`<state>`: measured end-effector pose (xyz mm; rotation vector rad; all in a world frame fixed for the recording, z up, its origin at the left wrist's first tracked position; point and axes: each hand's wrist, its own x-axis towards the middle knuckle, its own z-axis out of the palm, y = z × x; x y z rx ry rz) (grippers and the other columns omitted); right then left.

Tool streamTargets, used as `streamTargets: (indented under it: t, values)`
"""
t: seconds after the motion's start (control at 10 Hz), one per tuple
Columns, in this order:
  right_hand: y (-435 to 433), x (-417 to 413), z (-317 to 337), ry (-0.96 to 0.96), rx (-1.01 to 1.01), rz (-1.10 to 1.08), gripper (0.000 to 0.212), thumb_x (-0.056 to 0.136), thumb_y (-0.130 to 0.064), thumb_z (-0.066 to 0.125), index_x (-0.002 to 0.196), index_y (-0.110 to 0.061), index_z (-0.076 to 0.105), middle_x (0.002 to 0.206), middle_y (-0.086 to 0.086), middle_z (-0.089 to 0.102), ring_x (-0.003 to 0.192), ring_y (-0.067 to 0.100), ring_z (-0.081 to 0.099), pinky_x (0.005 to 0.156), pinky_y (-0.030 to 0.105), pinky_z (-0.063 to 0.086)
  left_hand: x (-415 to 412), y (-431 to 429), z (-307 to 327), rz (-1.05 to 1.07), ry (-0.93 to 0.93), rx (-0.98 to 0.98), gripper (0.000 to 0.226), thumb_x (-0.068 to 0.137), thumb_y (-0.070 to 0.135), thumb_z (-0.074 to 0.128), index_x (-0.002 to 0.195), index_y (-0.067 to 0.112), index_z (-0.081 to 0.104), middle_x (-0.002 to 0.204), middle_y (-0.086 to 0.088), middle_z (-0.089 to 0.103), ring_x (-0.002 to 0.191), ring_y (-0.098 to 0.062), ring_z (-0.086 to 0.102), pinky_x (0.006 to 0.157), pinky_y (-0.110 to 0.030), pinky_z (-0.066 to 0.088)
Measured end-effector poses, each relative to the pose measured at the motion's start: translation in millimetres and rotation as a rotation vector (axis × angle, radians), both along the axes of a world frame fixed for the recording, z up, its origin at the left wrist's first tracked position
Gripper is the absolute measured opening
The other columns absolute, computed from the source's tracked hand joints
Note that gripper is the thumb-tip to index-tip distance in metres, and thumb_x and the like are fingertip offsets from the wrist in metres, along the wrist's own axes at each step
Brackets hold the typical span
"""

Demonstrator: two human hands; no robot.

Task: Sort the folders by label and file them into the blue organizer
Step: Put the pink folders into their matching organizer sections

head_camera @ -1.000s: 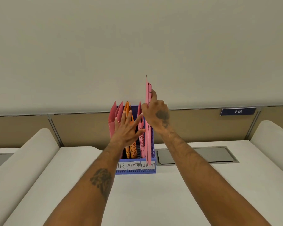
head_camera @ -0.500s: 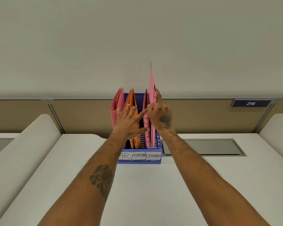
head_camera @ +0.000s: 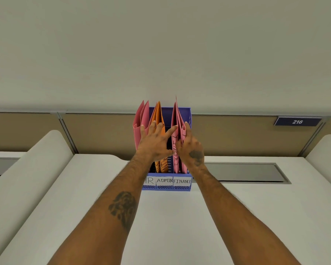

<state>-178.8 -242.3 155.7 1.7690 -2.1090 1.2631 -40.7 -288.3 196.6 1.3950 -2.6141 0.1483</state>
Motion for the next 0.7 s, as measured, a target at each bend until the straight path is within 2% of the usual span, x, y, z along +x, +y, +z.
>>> streamTargets:
  t: [0.2,0.3,0.5,0.6,0.7]
  values:
    - [-1,3,-3,-0.076,0.107,-0.079,0.068,0.099,-0.041,0.043,0.152,-0.01,0.015,0.113,0.017,0.064,0.077,0.028,0.068,0.068,0.044,0.061,1,0,2,0.004,-0.005,0.027,0.098,0.08,0.064,0.063,0.15,0.05,-0.005,0.165,-0.009,0.004,0.152,-0.035,-0.005,0.113,-0.067,-0.004]
    - [-2,3,-2,-0.064,0.176,-0.093,0.07,0.099,-0.043,0.044,0.152,-0.01,0.013,0.108,0.017,0.065,0.079,0.028,0.068,0.072,0.044,0.06,0,2,2,0.009,-0.015,0.035,0.099,0.08,0.063,0.064,0.15,0.05,-0.005,0.165,-0.01,0.003,0.152,-0.035,-0.006,0.114,-0.067,-0.004]
    - [8,1,-4,-0.083,0.215,-0.122,0.068,0.097,-0.042,0.048,0.15,-0.013,0.017,0.106,0.013,0.066,0.081,0.027,0.068,0.07,0.041,0.06,2,3,5,0.015,-0.026,0.046,0.102,0.082,0.05,0.068,0.151,0.047,-0.007,0.165,-0.009,0.003,0.152,-0.035,-0.005,0.115,-0.066,-0.002]
    - [19,-2,-7,-0.086,0.217,-0.115,0.064,0.096,-0.044,0.047,0.148,-0.016,0.02,0.105,0.011,0.066,0.08,0.025,0.068,0.067,0.036,0.059,4,11,2,0.019,0.02,0.048,0.101,0.085,0.049,0.066,0.151,0.047,-0.011,0.165,-0.009,-0.008,0.151,-0.035,-0.014,0.114,-0.065,-0.007]
    - [33,-5,-12,-0.095,0.23,-0.111,0.063,0.096,-0.046,0.047,0.147,-0.019,0.021,0.111,0.011,0.064,0.085,0.026,0.068,0.071,0.04,0.06,11,22,-7,0.033,0.044,-0.005,0.098,0.088,0.051,0.061,0.152,0.044,-0.014,0.164,-0.009,-0.018,0.148,-0.035,-0.022,0.11,-0.06,-0.016]
